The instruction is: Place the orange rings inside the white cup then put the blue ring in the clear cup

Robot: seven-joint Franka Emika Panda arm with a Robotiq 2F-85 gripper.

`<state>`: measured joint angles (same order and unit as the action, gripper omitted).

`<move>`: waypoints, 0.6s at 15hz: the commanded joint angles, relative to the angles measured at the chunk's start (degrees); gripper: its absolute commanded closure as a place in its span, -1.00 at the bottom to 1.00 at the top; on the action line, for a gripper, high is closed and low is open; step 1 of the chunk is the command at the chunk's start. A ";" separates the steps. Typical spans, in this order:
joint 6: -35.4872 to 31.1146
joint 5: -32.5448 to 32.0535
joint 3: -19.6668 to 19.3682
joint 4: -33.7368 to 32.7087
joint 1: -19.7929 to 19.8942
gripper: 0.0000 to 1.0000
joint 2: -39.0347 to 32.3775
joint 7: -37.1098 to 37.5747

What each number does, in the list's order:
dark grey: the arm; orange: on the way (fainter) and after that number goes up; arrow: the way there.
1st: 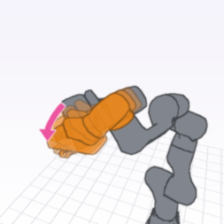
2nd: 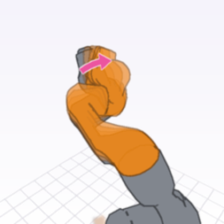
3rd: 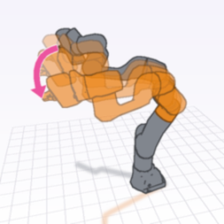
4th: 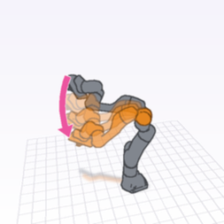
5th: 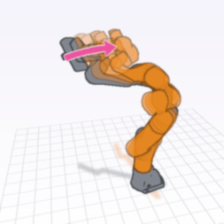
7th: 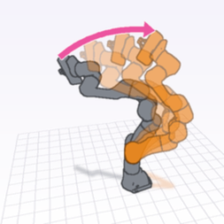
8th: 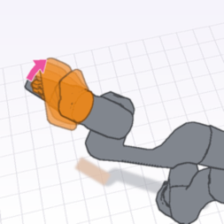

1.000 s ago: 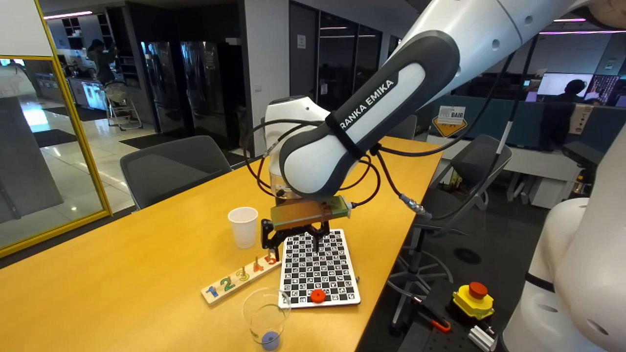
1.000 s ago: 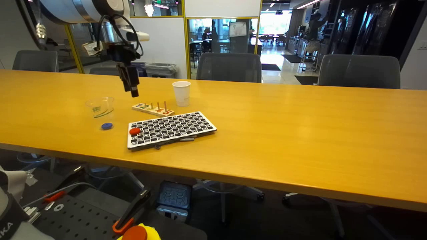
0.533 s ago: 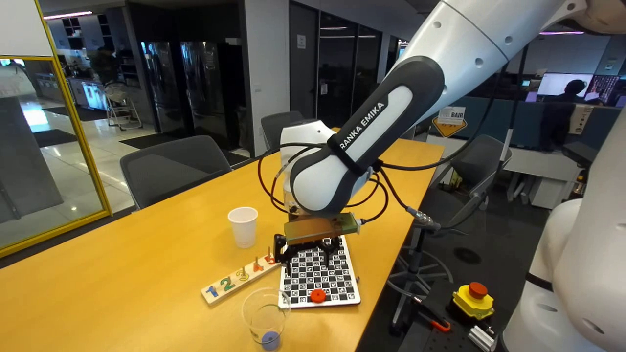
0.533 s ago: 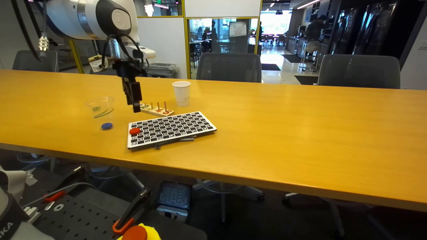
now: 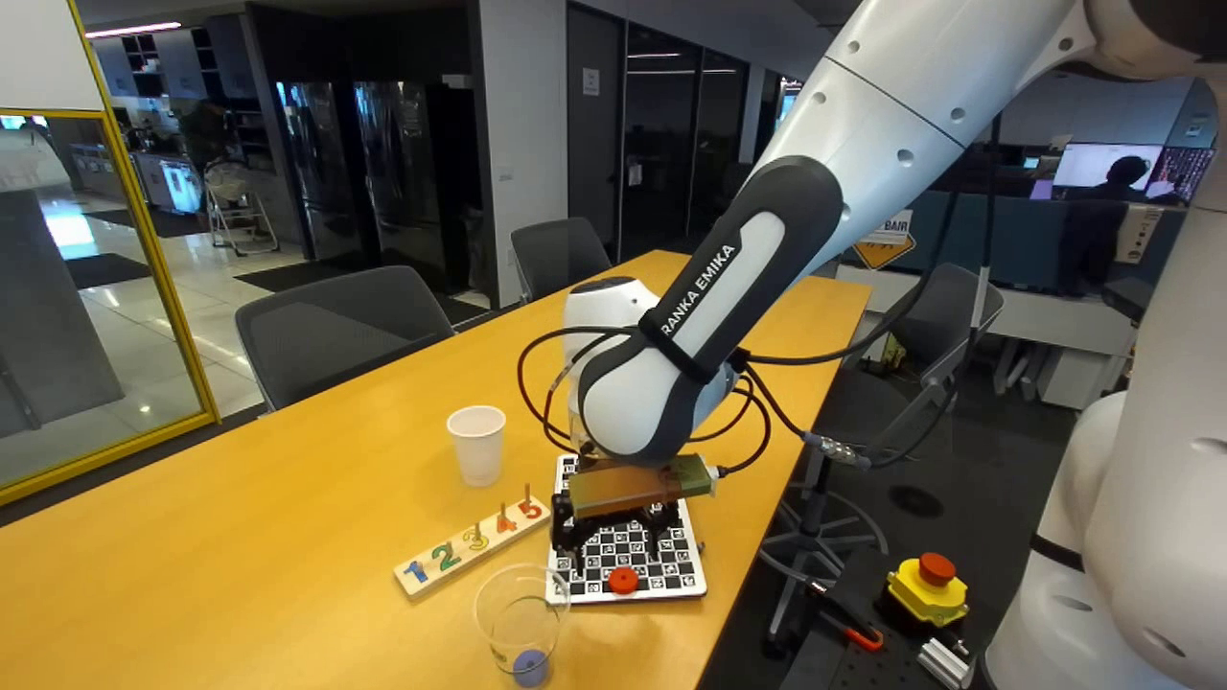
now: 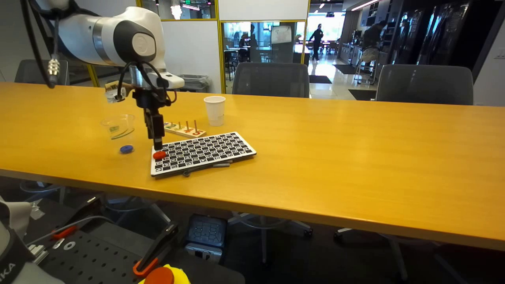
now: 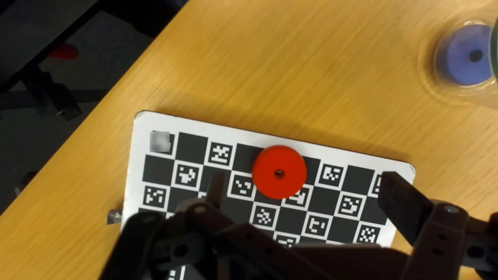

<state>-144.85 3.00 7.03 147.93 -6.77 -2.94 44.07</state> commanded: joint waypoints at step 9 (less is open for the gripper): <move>-4.46 2.16 -1.44 1.21 0.08 -1.00 -3.32 -2.21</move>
<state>-147.12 3.28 6.13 148.97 -6.76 -5.43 43.95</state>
